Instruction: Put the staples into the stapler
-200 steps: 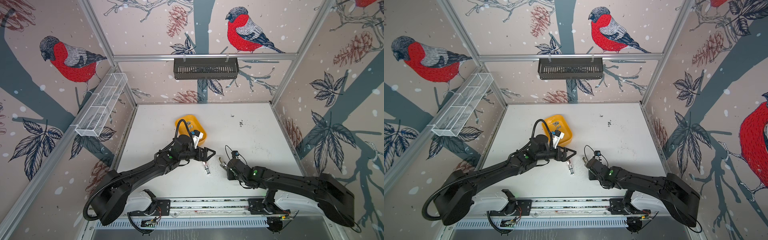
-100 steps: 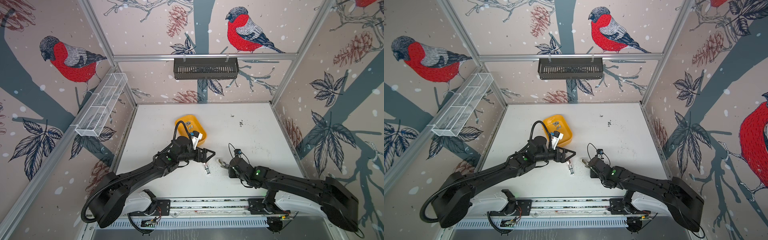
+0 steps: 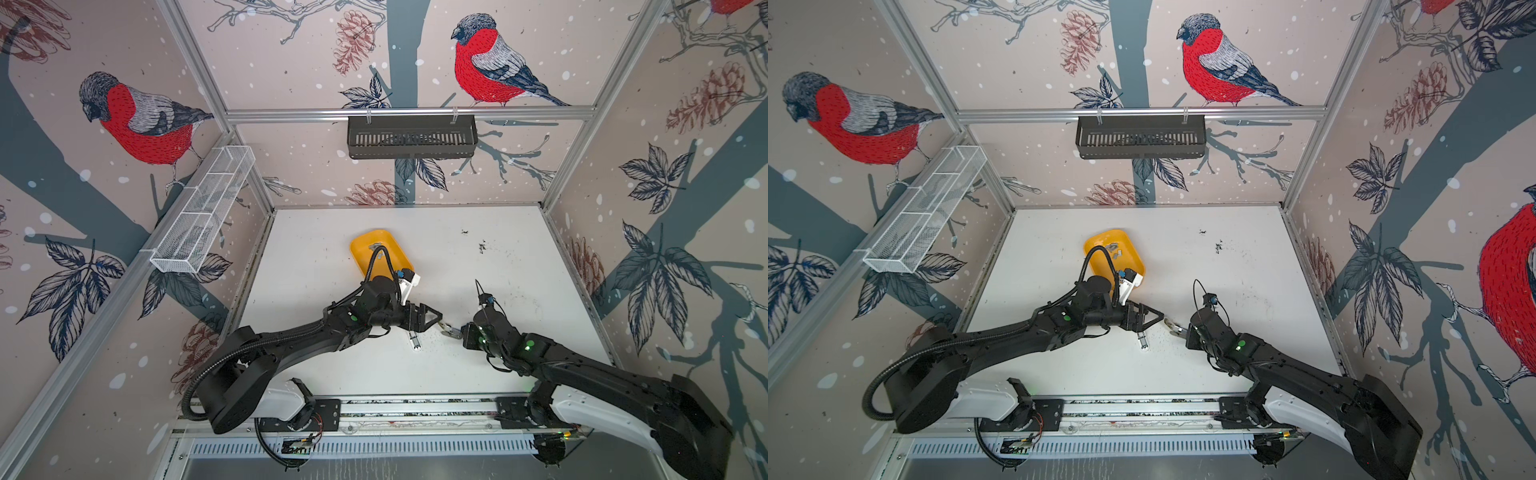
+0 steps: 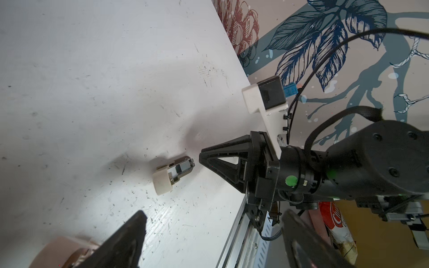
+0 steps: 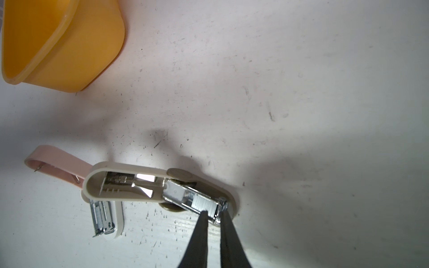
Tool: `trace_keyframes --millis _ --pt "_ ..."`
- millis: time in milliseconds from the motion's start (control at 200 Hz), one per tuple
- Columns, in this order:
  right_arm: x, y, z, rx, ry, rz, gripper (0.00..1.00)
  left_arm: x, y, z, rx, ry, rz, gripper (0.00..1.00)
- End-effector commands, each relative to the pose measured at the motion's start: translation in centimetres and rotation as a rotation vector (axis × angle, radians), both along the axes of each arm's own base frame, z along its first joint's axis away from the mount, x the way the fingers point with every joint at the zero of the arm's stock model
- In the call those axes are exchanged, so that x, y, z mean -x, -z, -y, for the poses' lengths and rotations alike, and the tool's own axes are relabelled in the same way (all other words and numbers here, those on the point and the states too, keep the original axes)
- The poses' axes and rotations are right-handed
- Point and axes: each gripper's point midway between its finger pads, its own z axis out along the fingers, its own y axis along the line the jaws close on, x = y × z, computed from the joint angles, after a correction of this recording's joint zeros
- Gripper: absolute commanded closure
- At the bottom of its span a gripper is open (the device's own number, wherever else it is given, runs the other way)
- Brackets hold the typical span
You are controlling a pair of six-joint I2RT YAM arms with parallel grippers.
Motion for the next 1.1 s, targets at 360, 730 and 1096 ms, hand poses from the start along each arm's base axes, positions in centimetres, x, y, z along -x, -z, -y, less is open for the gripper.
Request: trace_keyframes --millis 360,730,1096 --pt "0.0 0.8 -0.9 -0.099 -0.031 -0.018 0.89 -0.8 2.0 2.3 -0.057 -0.004 -0.056 0.18" --pt "-0.1 1.4 -0.7 -0.090 -0.026 -0.029 0.93 -0.8 3.2 2.3 -0.105 -0.013 -0.074 0.24" --pt "-0.2 1.6 -0.6 -0.083 -0.022 -0.034 0.94 -0.4 4.1 2.4 -0.138 0.002 -0.112 0.35"
